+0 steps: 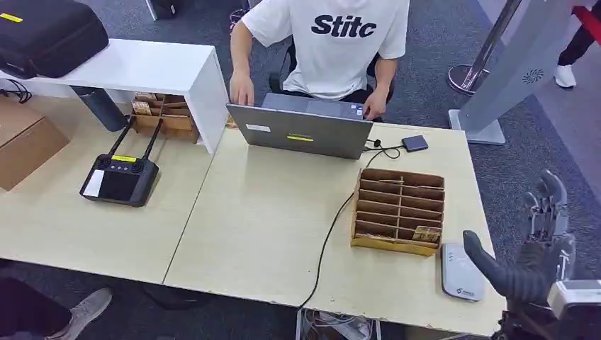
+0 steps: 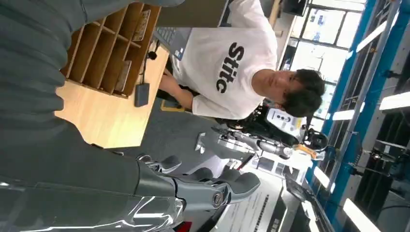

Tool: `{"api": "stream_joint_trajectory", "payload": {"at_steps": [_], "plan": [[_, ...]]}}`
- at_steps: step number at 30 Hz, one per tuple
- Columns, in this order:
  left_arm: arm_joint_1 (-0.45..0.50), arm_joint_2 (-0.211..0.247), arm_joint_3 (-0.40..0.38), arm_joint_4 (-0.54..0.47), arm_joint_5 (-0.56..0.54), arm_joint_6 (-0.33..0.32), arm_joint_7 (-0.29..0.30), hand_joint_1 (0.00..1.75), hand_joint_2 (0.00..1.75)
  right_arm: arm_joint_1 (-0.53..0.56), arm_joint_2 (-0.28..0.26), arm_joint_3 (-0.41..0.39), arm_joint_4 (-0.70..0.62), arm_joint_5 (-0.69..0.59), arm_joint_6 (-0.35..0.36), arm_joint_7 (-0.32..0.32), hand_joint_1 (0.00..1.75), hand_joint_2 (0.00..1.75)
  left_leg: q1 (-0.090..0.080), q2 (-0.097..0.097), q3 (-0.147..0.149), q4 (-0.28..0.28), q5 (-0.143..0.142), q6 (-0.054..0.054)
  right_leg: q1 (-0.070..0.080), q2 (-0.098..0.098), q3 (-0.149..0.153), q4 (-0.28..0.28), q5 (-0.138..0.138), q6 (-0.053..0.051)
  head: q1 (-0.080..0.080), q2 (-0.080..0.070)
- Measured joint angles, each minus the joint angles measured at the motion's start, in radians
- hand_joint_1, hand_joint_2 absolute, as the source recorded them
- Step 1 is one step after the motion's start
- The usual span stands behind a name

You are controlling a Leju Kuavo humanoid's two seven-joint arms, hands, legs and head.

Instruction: Pass the card to the sensor for recognition and then transmit it.

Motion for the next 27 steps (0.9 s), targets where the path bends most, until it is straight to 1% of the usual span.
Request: {"api": "stream_joint_trajectory", "payload": {"at_steps": [5,8,11,15,21,23,27], "plan": [[-0.001,-0.02,0.024,0.011,-0.007,-0.006,0.002,0.0,1.75,0.005,0.004,-0.003,-0.002,0.0,0.0,0.0,0.0,1.75,0.0,0.0,0.0,0.0,0.0,0.0,0.0,0.0,0.0,0.0,0.0,0.0,0.0,0.0],[-0.006,-0.035,0.056,0.027,-0.043,-0.036,0.009,0.0,1.75,0.008,0.005,-0.003,-0.003,0.0,0.0,0.0,0.0,1.75,0.0,0.0,0.0,0.0,0.0,0.0,0.0,0.0,0.0,0.0,0.0,0.0,0.0,0.0],[-0.024,-0.057,0.112,0.064,-0.104,-0.079,0.01,0.0,1.75,0.008,0.007,-0.003,-0.003,0.0,0.001,-0.005,0.0,1.75,0.0,0.0,0.0,0.0,0.0,0.0,0.0,0.0,0.0,0.0,0.0,0.0,0.0,0.0],[-0.04,-0.074,0.161,0.097,-0.142,-0.102,0.002,0.0,1.75,0.009,0.009,-0.003,-0.003,-0.002,0.001,-0.007,0.0,1.75,0.0,0.0,0.0,0.0,0.0,0.0,0.0,0.0,0.0,0.0,0.0,0.0,0.0,0.0],[-0.075,-0.108,0.273,0.151,-0.292,-0.19,-0.01,0.0,1.75,0.008,0.009,-0.003,-0.003,-0.004,-0.003,-0.013,0.0,1.75,0.0,0.0,0.0,0.0,0.0,0.0,0.0,0.0,0.0,0.0,0.0,0.0,0.0,0.0],[-0.09,-0.126,0.339,0.171,-0.374,-0.227,-0.013,0.0,1.75,0.008,0.009,-0.003,-0.003,-0.003,-0.004,-0.013,0.0,1.75,0.0,0.0,0.0,0.0,0.0,0.0,0.0,0.0,0.0,0.0,0.0,0.0,0.0,0.0],[-0.119,-0.152,0.436,0.205,-0.456,-0.261,-0.032,0.0,1.75,0.007,0.009,-0.003,-0.003,-0.002,-0.004,-0.013,0.0,1.75,0.0,0.0,0.0,0.0,0.0,0.0,0.0,0.0,0.0,0.0,0.0,0.0,0.0,0.0]]}}
